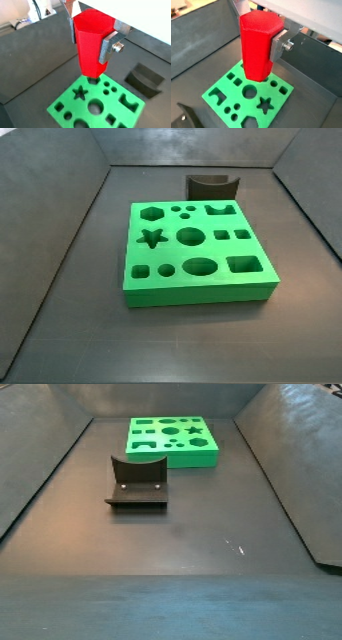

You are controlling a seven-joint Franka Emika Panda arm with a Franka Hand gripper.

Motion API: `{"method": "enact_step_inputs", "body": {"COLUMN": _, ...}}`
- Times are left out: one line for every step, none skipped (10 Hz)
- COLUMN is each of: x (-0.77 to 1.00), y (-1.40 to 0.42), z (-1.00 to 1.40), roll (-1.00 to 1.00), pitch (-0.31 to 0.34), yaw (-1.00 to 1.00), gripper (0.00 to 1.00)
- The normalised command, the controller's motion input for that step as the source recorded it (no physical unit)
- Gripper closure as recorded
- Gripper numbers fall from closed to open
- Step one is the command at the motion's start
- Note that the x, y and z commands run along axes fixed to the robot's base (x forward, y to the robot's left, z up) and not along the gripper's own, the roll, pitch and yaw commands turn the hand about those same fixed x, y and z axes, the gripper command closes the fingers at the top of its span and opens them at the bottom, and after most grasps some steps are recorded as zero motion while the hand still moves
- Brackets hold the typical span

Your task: Insert the hexagon object.

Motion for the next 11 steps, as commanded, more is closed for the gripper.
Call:
{"method": "enact_step_inputs", "body": {"x": -0.45, "y": 0.59, "z": -1.00, "roll": -0.01, "pitch": -0.123, "yaw": 0.51, "gripper": 1.00}}
{"method": "enact_step_inputs", "body": {"x": -0.34, "y": 0.78, "z": -1.00, "roll": -0.20, "pitch": -0.083, "yaw": 0.41, "gripper": 1.00}}
{"method": "enact_step_inputs", "body": {"x": -0.34, "y": 0.59, "z": -1.00, "roll": -0.05, "pitch": -0.010, "yaw": 0.36, "gripper": 1.00}}
{"method": "enact_step_inputs", "body": {"x": -0.24, "y": 0.33, "z": -1.00, "roll": 0.10, "pitch": 0.000, "yaw": 0.31, "gripper": 1.00}}
{"method": "enact_step_inputs", "body": {"x": -0.05, "y": 0.24, "z": -1.00, "roll": 0.00, "pitch": -0.076, "yaw": 0.23, "gripper": 1.00}}
{"method": "enact_step_inputs", "body": {"x": -0.01, "y": 0.26, "z": -1.00, "roll": -0.03, "pitch": -0.079, "yaw": 0.16, "gripper": 1.00}}
{"method": "enact_step_inputs", "body": {"x": 0.22, "y": 0.42, "z": -1.00, "roll": -0.13, "pitch": 0.000, "yaw": -0.08, "gripper": 1.00}}
{"method": "enact_step_inputs", "body": {"x": 0.00, "y": 0.31, "z": -0.98, "roll": -0.21, "pitch": -0.103, "yaw": -0.10, "gripper": 1.00}}
{"method": "enact_step_inputs", "body": {"x": 0.00, "y": 0.25, "z": -0.78, "roll": -0.25, "pitch": -0.210, "yaw": -0.10, "gripper": 1.00}}
{"method": "enact_step_inputs", "body": {"x": 0.00, "y": 0.21, "z": -0.75, "roll": -0.25, "pitch": -0.234, "yaw": -0.14, "gripper": 1.00}}
{"method": "enact_step_inputs", "body": {"x": 0.00, "y": 0.00, "z": -0.73, "roll": -0.10, "pitch": -0.191, "yaw": -0.17, "gripper": 1.00}}
